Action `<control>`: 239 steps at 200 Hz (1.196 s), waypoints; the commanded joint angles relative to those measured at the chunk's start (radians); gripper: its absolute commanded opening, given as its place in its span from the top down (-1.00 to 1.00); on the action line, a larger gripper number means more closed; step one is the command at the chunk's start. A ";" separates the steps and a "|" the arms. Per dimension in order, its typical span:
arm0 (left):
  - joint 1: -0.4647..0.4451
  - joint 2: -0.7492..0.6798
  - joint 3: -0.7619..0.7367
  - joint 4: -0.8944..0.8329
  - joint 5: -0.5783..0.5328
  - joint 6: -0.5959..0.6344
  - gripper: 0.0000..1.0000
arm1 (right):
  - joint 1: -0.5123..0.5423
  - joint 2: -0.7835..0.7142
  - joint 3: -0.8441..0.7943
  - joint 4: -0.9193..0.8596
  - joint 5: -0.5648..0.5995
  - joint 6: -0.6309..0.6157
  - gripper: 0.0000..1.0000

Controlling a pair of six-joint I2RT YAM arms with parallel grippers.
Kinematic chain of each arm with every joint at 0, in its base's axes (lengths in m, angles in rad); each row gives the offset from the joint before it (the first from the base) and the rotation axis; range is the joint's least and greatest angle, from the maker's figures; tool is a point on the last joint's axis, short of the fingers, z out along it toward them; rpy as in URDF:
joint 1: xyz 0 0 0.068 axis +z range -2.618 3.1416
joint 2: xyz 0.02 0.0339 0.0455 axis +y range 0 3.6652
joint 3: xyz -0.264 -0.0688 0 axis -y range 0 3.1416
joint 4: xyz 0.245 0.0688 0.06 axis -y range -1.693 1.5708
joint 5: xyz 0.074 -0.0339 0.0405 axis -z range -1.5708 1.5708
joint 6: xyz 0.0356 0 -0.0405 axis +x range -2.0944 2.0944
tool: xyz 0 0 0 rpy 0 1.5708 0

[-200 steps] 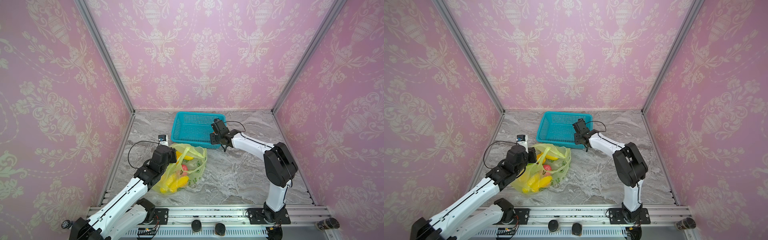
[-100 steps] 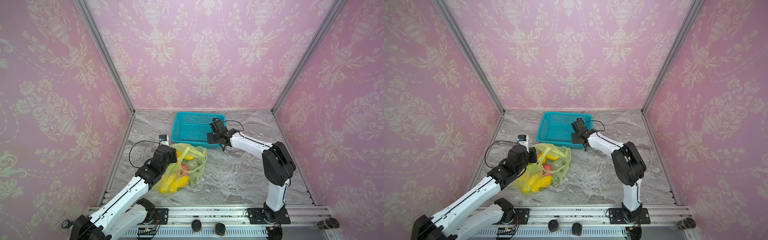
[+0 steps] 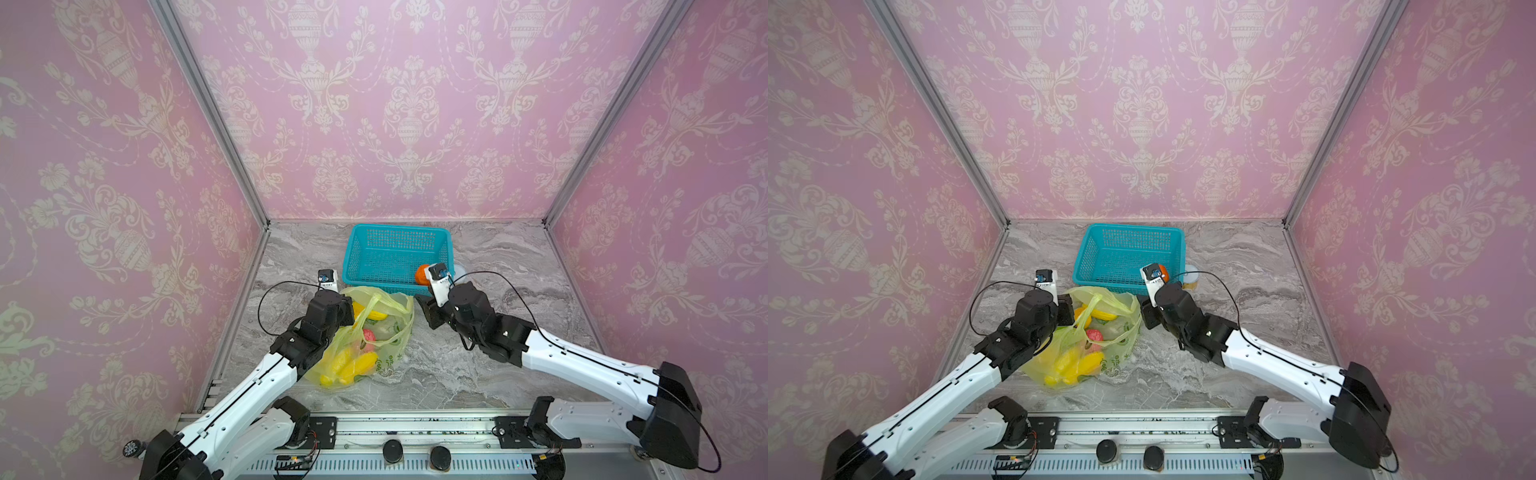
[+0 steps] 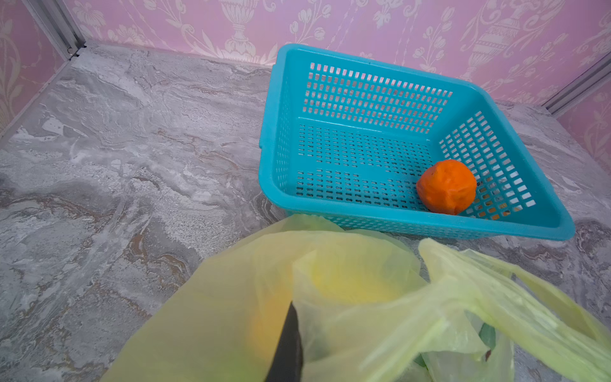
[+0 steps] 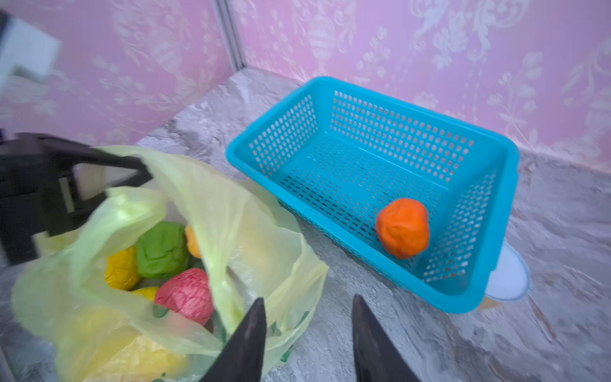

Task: Untie the knot of the plastic bag and take out the fruit
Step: 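Move the right gripper back into the bag mouth above the fruits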

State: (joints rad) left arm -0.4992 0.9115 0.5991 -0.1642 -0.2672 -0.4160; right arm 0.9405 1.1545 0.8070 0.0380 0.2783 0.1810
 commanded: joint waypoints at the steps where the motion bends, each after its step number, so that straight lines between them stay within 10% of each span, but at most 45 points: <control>1: 0.010 -0.007 -0.009 0.000 0.008 0.020 1.00 | 0.055 -0.016 -0.090 0.191 -0.081 -0.086 0.24; 54: 0.011 -0.005 -0.009 0.002 0.009 0.019 1.00 | 0.129 0.245 0.011 0.179 -0.122 -0.076 0.66; 146: 0.010 -0.012 -0.009 0.001 0.011 0.020 1.00 | 0.129 0.634 0.257 0.114 -0.107 -0.010 0.75; 239: 0.010 -0.008 -0.009 0.001 0.008 0.020 1.00 | 0.149 0.742 0.322 0.088 -0.233 -0.003 -0.32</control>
State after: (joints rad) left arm -0.4992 0.9104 0.5991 -0.1646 -0.2672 -0.4160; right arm 1.0740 1.8771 1.1267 0.1505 0.0998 0.1745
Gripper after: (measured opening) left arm 0.047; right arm 0.622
